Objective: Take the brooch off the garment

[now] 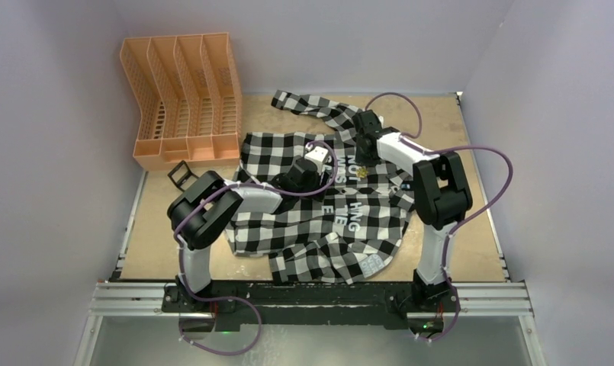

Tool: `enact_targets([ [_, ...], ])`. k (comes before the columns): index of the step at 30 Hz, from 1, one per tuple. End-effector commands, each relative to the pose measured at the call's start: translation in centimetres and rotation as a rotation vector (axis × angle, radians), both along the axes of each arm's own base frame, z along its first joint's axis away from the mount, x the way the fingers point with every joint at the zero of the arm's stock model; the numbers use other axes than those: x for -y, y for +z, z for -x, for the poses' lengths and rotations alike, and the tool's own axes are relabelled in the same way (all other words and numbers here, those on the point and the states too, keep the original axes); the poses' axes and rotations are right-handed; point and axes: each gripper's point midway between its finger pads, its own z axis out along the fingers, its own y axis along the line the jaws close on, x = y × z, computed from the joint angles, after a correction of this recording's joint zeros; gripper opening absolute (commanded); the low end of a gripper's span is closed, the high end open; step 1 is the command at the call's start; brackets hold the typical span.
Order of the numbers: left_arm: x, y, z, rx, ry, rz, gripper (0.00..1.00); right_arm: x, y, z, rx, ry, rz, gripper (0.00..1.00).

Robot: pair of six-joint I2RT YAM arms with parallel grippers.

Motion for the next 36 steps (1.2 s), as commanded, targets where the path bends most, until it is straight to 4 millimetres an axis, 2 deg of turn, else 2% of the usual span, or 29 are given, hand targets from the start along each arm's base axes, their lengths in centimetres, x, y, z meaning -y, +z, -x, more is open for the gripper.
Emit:
enact_targets([
  [1,-1.7,-0.8,1.3,-0.049,0.041,-0.023,0.63,0.5,3.6,-1.0,0.118,-0.008,0.006,0.13],
  [6,-2.4,-1.1,1.9,-0.06,0.051,-0.034,0.63,0.6,4.8,-1.4,0.171,-0.004,-0.011,0.12],
  [9,-2.5,-1.2,2.1,-0.066,0.054,-0.032,0.63,0.5,5.1,-1.4,0.168,0.003,-0.019,0.15],
  [12,-2.3,-1.0,2.3,-0.07,0.047,-0.023,0.63,0.5,5.3,-0.8,0.158,0.015,-0.01,0.29],
  [14,-2.2,-0.9,2.3,-0.071,0.044,-0.016,0.63,0.1,4.9,0.0,0.133,0.031,-0.018,0.46],
  [16,-2.1,-0.9,2.2,-0.071,0.039,-0.012,0.63,-0.1,4.3,0.8,0.105,0.034,-0.011,0.59],
  [18,-2.0,-0.8,2.2,-0.07,0.035,-0.008,0.63,-0.4,3.6,1.5,0.074,0.036,0.006,0.65],
  [23,-1.9,-0.5,2.2,-0.063,0.03,-0.001,0.63,0.0,1.9,2.2,0.019,0.009,0.052,0.66],
  [31,-1.8,-0.3,2.2,-0.061,0.028,0.002,0.63,-1.0,0.8,2.5,-0.024,0.032,0.07,0.65],
  [36,-1.8,-0.4,2.3,-0.064,0.024,0.004,0.63,-0.5,-0.3,2.5,-0.044,0.007,0.101,0.61],
])
